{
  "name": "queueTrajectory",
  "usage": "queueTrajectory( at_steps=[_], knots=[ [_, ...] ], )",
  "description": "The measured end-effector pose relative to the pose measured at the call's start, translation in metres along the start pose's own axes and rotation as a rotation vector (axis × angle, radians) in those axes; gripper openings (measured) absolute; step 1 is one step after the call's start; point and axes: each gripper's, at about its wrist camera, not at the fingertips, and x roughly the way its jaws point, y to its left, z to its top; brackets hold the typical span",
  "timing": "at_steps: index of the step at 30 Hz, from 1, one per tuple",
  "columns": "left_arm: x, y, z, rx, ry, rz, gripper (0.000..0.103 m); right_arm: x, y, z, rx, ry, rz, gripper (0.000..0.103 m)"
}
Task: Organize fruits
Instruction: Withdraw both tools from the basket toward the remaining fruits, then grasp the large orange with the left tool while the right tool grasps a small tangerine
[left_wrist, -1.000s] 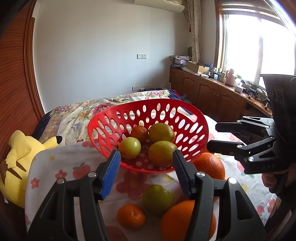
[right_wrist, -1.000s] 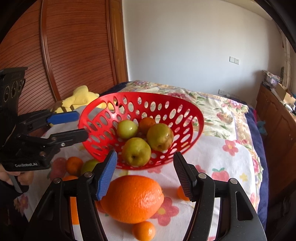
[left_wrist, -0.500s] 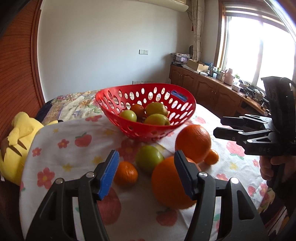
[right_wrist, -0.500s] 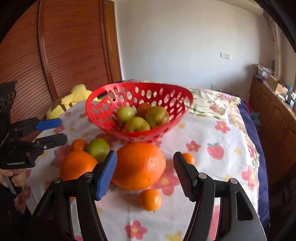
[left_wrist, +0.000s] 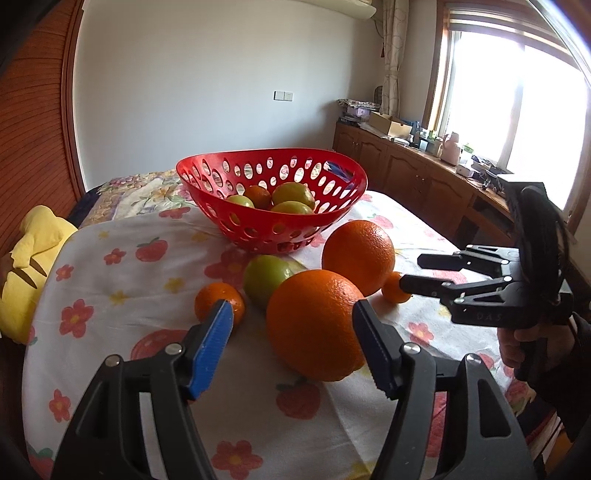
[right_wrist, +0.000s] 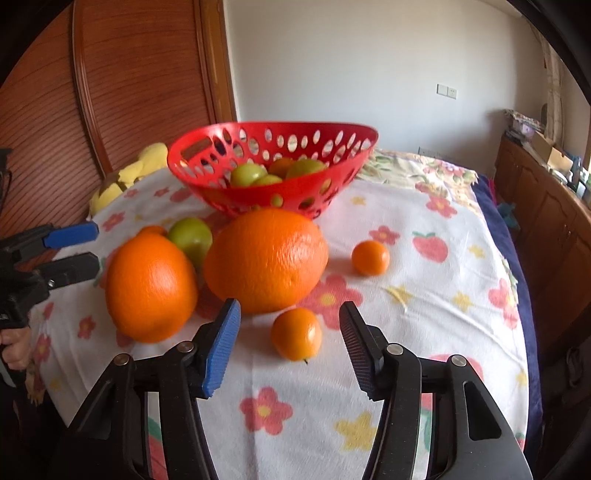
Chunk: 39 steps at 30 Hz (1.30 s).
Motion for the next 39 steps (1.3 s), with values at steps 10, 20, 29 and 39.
queueTrajectory(
  at_steps=[10,20,29,39],
  knots=[
    [0.001,-0.010,0.002,-0.005,0.014,0.011,0.069,0.019,-0.002,-0.005,0.008,0.058,0.008,0.049],
    [0.009,-0.018,0.009,-0.008,0.044,0.028,0.070,0.021,-0.003,-0.004,-0.020,0.085,0.004,0.035],
    [0.022,-0.025,0.011,0.022,0.068,0.049,0.070,0.008,-0.003,-0.018,-0.003,0.073,0.021,0.035],
    [0.033,-0.021,0.014,-0.001,0.103,0.059,0.071,0.013,-0.006,-0.025,0.031,0.059,0.028,0.037]
  ],
)
